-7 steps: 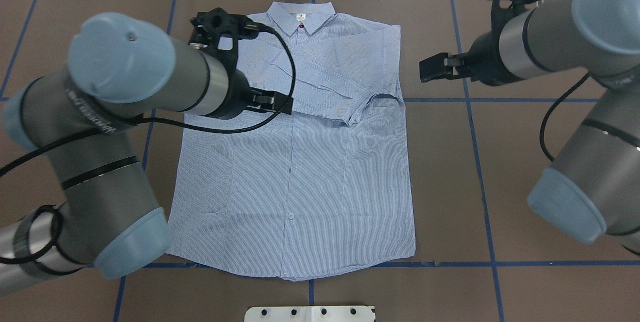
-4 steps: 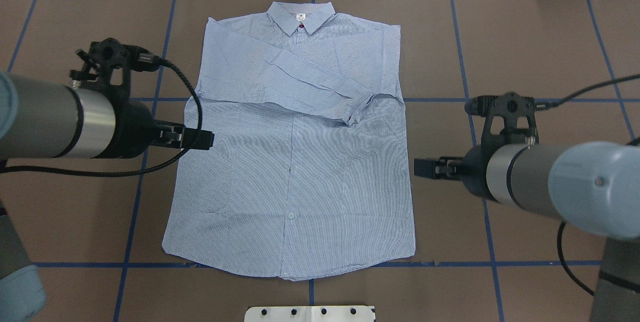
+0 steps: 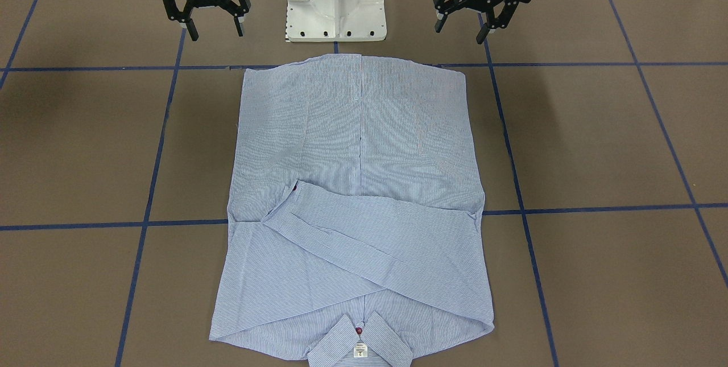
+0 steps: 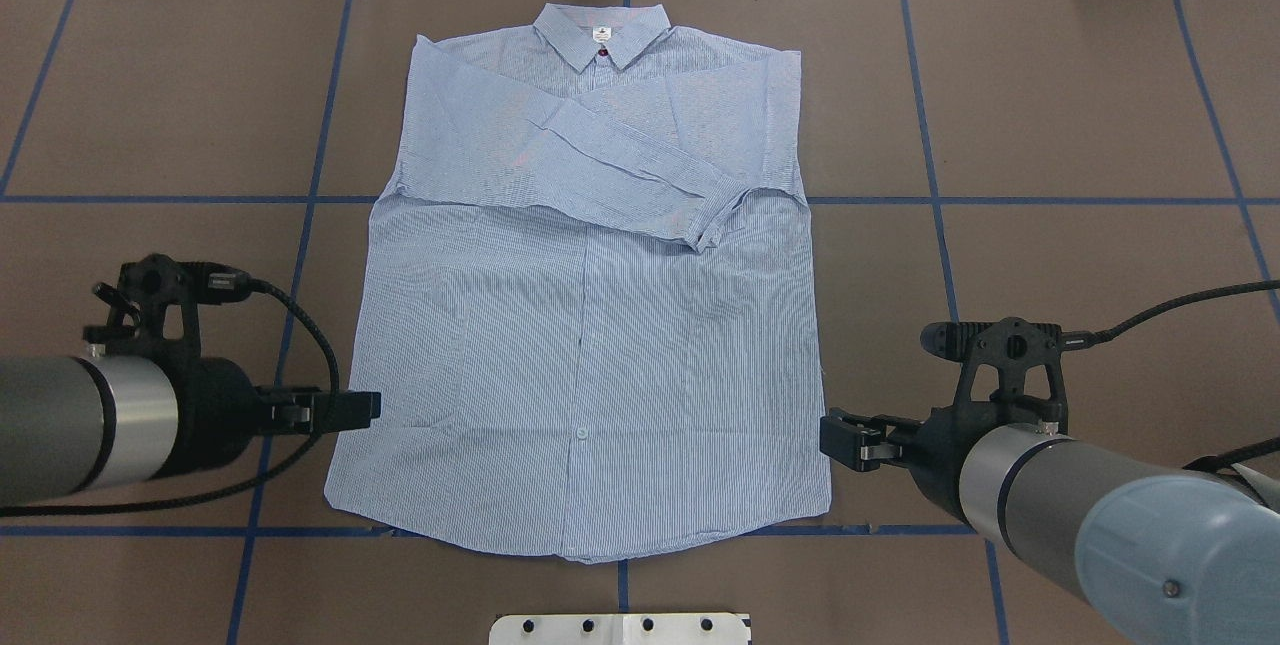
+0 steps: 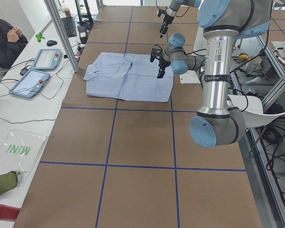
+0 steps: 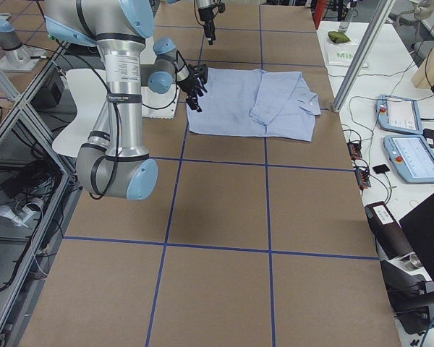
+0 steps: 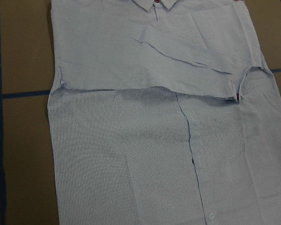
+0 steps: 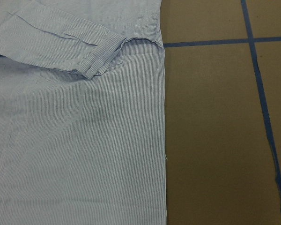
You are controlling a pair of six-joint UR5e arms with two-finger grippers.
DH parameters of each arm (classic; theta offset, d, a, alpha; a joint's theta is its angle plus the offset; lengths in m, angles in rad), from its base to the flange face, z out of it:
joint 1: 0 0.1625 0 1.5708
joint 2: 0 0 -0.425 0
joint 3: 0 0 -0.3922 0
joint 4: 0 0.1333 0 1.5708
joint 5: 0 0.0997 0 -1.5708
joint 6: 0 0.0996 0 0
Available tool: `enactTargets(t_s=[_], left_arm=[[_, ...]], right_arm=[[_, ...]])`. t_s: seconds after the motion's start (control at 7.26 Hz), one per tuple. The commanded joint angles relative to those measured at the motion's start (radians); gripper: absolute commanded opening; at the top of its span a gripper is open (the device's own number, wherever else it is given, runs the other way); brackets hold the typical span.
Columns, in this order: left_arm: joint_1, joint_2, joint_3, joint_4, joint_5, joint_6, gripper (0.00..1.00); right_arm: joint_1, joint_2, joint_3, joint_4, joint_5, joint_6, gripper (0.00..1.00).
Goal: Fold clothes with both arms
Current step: 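Lower both grippers to the hem corners nearest the robot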
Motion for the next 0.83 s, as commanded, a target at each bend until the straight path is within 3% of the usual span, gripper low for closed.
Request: enactTargets(t_s=[0.0,0.28,0.69], left_arm=[[0.140,0.001,0.084,-0.017,0.091,-0.152,1.00],[0.148,-0.002,0.208,-0.130,0.098,-0.154,1.00],[0.146,0.000,0.246,-0.147,0.100,-0.151,0.99]], right_arm=[[-0.009,0.004,-0.004,0.005,-0.006,0.002,1.00],[-0.011,0.005,-0.005,0.005,-0.006,0.002,1.00],[-0.014,0.007,-0.007,0.005,-0.005,0.001,1.00]])
